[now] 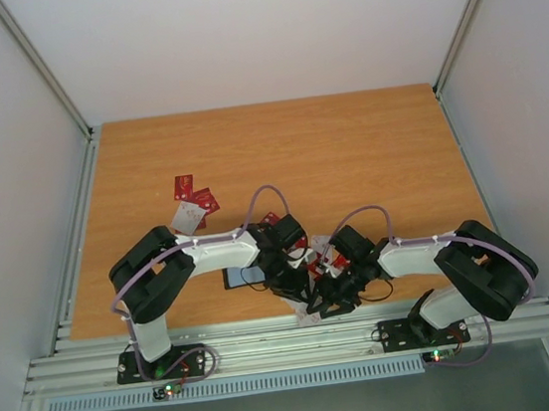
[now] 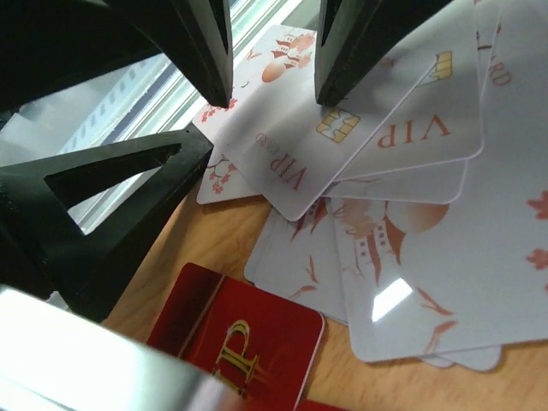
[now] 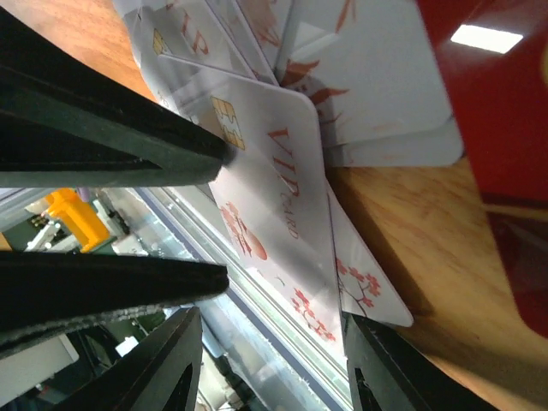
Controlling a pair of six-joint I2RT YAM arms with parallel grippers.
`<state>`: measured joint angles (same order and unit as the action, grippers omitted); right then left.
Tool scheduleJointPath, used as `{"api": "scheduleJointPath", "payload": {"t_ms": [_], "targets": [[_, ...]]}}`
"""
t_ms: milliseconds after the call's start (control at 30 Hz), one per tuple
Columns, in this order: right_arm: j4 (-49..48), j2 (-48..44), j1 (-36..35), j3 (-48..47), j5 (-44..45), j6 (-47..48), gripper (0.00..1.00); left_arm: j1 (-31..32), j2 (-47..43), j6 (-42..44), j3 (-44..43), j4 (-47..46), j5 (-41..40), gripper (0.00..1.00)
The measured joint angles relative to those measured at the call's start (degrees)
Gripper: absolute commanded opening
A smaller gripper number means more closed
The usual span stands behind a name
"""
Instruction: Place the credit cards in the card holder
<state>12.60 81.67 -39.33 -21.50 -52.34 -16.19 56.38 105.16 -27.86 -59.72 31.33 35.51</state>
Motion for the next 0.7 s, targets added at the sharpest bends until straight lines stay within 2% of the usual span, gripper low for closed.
{"api": "scheduleJointPath", "payload": {"t_ms": [433, 700], "targets": [[-4.61, -0.48, -1.29, 2.4, -1.66, 1.05, 0.45, -0.28, 1.01, -2.25, 3.91, -9.33, 6.71, 0.27], [-6.56, -2.69, -3.02, 4.2, -0.81, -0.55, 0.49, -1.14, 0.98, -4.39, 6.56, -14.51, 9.66, 0.27]]}}
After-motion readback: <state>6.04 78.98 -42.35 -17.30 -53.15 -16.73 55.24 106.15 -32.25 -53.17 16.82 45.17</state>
